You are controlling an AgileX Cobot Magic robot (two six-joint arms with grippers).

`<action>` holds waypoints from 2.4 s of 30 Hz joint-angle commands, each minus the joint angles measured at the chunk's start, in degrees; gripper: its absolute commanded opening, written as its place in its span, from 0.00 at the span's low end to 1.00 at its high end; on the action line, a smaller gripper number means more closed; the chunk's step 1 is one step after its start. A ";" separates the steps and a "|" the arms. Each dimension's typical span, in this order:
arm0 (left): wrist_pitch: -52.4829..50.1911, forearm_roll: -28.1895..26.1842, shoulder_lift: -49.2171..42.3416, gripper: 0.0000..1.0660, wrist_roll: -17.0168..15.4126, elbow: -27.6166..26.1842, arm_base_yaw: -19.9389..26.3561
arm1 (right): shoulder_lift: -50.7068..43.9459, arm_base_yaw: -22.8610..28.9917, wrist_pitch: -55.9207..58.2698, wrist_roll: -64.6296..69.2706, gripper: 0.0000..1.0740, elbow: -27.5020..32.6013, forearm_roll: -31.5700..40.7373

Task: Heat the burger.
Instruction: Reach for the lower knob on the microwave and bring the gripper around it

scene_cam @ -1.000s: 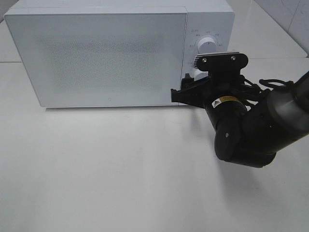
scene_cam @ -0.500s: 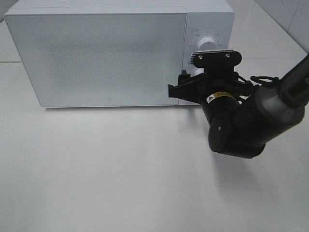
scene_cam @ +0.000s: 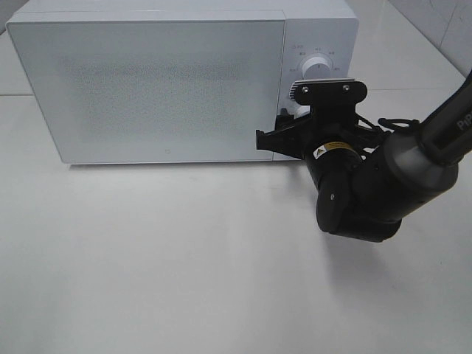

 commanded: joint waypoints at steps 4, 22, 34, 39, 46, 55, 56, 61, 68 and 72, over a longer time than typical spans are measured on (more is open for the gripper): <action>-0.11 -0.46 -0.97 0.96 -0.29 0.11 0.23 | -0.11 -0.23 -0.57 0.29 0.21 -0.57 -0.23; -0.11 -0.46 -0.97 0.95 -0.29 0.11 0.23 | -0.11 -0.23 -3.67 5.44 0.01 -0.57 -2.12; -0.11 -0.46 -0.97 0.95 -0.29 0.11 0.23 | -0.11 -0.23 -3.72 38.27 0.01 -0.57 -10.03; -0.11 -0.46 -0.97 0.95 -0.29 0.11 0.23 | -0.11 -0.23 -3.78 48.82 0.01 -0.57 -13.01; -0.11 -0.46 -0.97 0.95 -0.29 0.11 0.23 | -0.11 -0.23 -5.96 65.37 0.01 -0.57 -16.84; -0.11 -0.46 -0.97 0.95 -0.29 0.11 0.23 | -0.11 -0.23 -9.28 92.02 0.01 -0.57 -16.62; -0.11 -0.46 -0.97 0.95 -0.29 0.11 0.23 | -0.11 -0.23 -9.97 93.79 0.01 -0.57 -16.44; -0.11 -0.46 -0.97 0.95 -0.29 0.11 0.23 | -0.11 -0.23 -11.29 103.88 0.01 -0.57 -15.87; -0.11 -0.46 -0.97 0.95 -0.29 0.11 0.23 | -0.11 -0.23 -11.29 110.64 0.01 -0.57 -15.70; -0.11 -0.46 -0.97 0.95 -0.29 0.11 0.23 | -0.11 -0.23 -11.29 110.35 0.02 -0.57 -15.64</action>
